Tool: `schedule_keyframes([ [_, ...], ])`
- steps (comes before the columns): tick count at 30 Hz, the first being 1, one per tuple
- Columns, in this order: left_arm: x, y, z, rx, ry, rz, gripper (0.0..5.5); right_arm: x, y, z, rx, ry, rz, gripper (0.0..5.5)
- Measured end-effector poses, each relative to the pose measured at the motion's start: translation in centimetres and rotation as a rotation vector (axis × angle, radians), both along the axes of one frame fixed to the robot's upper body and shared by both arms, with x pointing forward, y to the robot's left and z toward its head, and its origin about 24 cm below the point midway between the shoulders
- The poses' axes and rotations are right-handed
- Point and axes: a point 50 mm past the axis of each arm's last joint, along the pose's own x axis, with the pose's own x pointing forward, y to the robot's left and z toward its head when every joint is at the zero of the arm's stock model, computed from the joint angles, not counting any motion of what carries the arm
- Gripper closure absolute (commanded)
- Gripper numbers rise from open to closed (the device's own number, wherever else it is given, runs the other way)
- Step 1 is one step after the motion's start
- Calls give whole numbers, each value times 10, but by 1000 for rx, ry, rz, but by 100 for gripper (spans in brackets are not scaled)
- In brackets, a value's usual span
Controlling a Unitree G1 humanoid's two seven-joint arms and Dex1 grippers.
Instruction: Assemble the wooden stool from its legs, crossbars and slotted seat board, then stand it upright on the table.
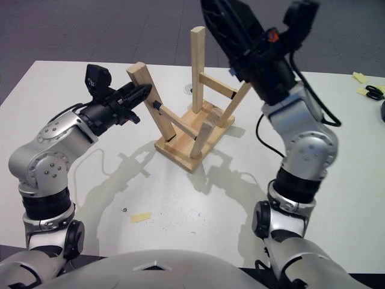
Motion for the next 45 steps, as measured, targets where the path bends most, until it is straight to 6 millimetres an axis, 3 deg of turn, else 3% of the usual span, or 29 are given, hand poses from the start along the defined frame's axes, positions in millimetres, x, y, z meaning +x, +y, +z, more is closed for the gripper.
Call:
schedule_keyframes([
  [1,-1,0,0,-1,-1,6,448,-14,-3,-5,-45,17,50,10],
  [3,-2,0,1,-2,-8,10,448,-24,-6,-14,-107,43,58,10],
  [7,-2,0,1,-6,-9,18,448,-43,-11,-36,-276,119,28,72],
  [13,-2,0,1,-8,-8,25,448,-47,-8,-72,-474,214,-60,174],
  [21,-2,-1,1,-12,-7,26,448,-45,-5,-83,-531,199,-107,304],
  [30,-2,0,1,-16,-8,41,448,-41,-5,-85,-513,179,-142,315],
  [39,10,3,4,-244,110,109,444,-36,0,-80,-486,120,-154,327],
  [45,9,6,6,-226,117,109,443,-36,1,-79,-478,102,-142,329],
])
